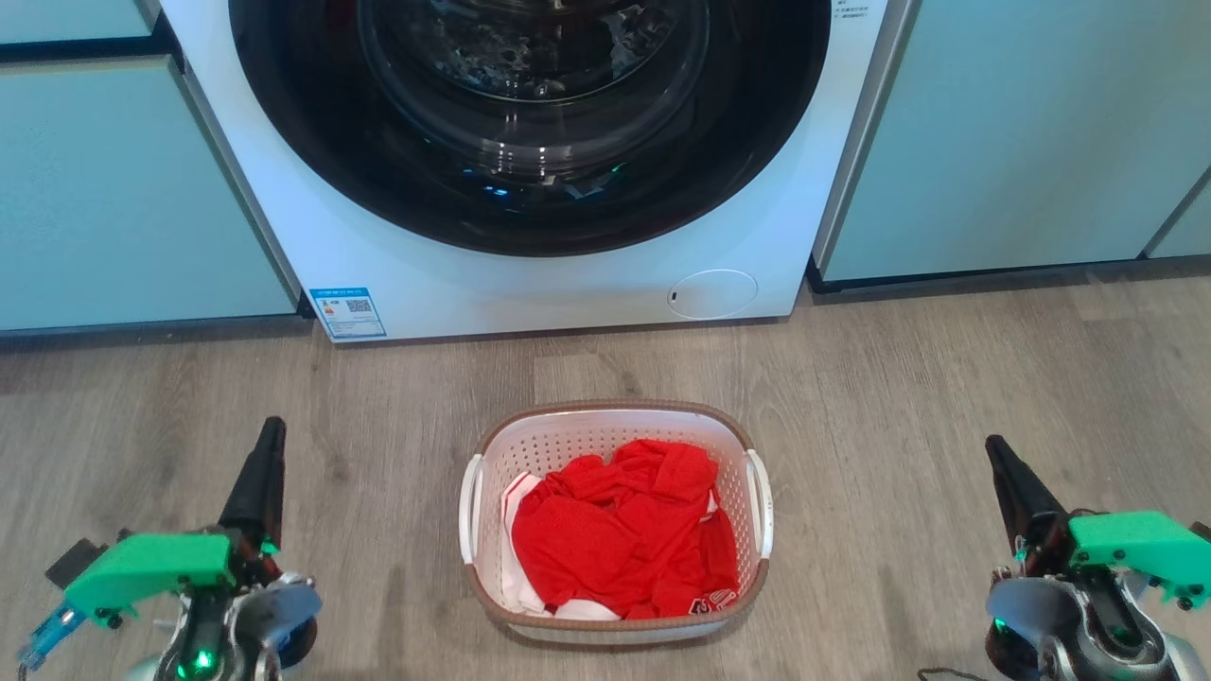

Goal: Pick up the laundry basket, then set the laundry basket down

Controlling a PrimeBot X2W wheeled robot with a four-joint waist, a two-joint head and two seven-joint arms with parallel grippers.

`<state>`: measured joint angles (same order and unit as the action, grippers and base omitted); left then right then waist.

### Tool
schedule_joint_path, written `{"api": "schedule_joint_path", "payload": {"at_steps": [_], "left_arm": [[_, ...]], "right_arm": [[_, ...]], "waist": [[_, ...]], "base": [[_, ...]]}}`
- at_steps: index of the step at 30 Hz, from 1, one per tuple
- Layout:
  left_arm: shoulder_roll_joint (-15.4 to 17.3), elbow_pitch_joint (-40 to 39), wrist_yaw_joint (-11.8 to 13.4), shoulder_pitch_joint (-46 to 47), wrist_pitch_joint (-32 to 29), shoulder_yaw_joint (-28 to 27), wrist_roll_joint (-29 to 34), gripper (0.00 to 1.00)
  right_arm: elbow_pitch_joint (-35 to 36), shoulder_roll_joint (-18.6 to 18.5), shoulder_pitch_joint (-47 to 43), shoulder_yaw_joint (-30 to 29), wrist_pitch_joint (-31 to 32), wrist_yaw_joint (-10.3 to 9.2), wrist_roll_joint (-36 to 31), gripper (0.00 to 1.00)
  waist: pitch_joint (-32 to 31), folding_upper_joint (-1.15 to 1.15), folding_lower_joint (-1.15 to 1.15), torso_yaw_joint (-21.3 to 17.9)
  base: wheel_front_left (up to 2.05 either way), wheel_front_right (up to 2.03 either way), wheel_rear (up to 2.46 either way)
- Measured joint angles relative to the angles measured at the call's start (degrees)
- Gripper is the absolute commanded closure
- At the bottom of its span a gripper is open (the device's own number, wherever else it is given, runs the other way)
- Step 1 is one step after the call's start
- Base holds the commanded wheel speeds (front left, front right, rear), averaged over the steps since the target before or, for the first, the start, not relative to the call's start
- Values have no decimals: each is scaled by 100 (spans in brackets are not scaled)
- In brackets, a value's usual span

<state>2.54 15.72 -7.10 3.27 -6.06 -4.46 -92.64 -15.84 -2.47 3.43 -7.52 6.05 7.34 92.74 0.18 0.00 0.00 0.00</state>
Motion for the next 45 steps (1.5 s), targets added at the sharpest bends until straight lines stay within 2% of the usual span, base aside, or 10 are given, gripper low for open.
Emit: {"api": "schedule_joint_path", "payload": {"at_steps": [1, 4, 5, 8, 18, 24, 45], "left_arm": [[-2, 16, 5, -2, 0, 3, -2, 0], [-22, 263, 5, -137, 1, 20, -3, 0], [-41, 360, 5, -225, 1, 21, -3, 0], [-86, 544, 7, -494, 10, 34, -3, 0], [-86, 377, 14, -506, 158, 85, 197, 0], [-86, 223, 64, -507, 247, 172, 489, 0], [-82, -274, 439, -506, 591, 580, 2532, 0]], "right_arm": [[-14, 3, -2, 3, -2, 0, 0, 7], [-267, 41, -123, 24, -9, 0, 1, 8], [-364, 54, -192, 33, -9, 0, 1, 0], [-544, 77, -396, 51, -16, 0, 1, 0], [-505, 79, -378, 172, -145, 0, -116, 0], [-388, 79, -378, 201, -232, 0, -432, 0], [86, 78, -377, 531, -573, 0, -2371, 0]], "waist": [[0, 0, 0, 0], [0, 0, 0, 0], [0, 0, 0, 0], [0, 0, 0, 0], [4, 0, 0, -5], [5, 0, 0, -10], [-2, 0, 0, -19]], "base": [[0, 0, 0], [0, 0, 0], [0, 0, 0], [0, 0, 0], [0, 0, 0], [0, 0, 0], [0, 0, 0]]}}
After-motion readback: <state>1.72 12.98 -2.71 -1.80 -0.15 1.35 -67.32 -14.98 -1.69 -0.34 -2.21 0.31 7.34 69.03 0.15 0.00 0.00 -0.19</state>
